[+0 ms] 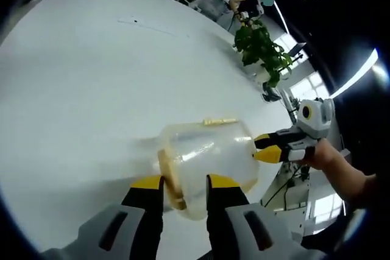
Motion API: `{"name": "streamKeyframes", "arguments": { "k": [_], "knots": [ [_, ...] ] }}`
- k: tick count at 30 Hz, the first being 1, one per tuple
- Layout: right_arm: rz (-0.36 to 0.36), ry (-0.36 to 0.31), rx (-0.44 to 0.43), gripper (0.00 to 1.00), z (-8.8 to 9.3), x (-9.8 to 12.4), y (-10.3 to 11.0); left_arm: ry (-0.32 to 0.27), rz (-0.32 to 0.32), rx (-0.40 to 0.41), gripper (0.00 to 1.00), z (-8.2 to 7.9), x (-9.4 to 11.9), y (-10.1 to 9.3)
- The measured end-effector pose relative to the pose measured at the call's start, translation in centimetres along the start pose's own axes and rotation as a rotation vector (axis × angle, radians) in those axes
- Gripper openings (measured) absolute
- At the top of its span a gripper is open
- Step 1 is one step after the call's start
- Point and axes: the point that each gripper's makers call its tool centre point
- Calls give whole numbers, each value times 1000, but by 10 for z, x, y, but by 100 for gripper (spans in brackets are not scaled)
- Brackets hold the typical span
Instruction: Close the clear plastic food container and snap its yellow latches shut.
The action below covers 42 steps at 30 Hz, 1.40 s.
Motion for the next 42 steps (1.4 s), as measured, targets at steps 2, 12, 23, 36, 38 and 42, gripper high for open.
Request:
{"name": "streamKeyframes", "arguments": {
  "k": [2,12,23,36,38,42],
  "knots": [
    [3,16,-3,21,1,1,3,6,3,1,25,0,0,-1],
    [6,17,-28,22,2,2,0,5,31,-26,26,-1,-1,-1],
    [53,47,-12,24,-3,4,-3,44,91,-153,23,-9,9,-3],
    [66,118,465,30,-41,17,17,47,43,-657,33,-24,23,-31],
    [71,146,505,30,-43,17,20,75,20,-720,32,-22,21,-35],
    [60,146,581,30,-47,14,30,79,6,-884,32,-22,17,-49]
  ]
}}
Point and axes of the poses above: the point that each gripper's makers call its tool centre point, and the gripper's own axes: x roughly backward along the fingers, y roughly to its left, z roughly out of its underside, and after that the axes turned 15 degrees about x, right-handed
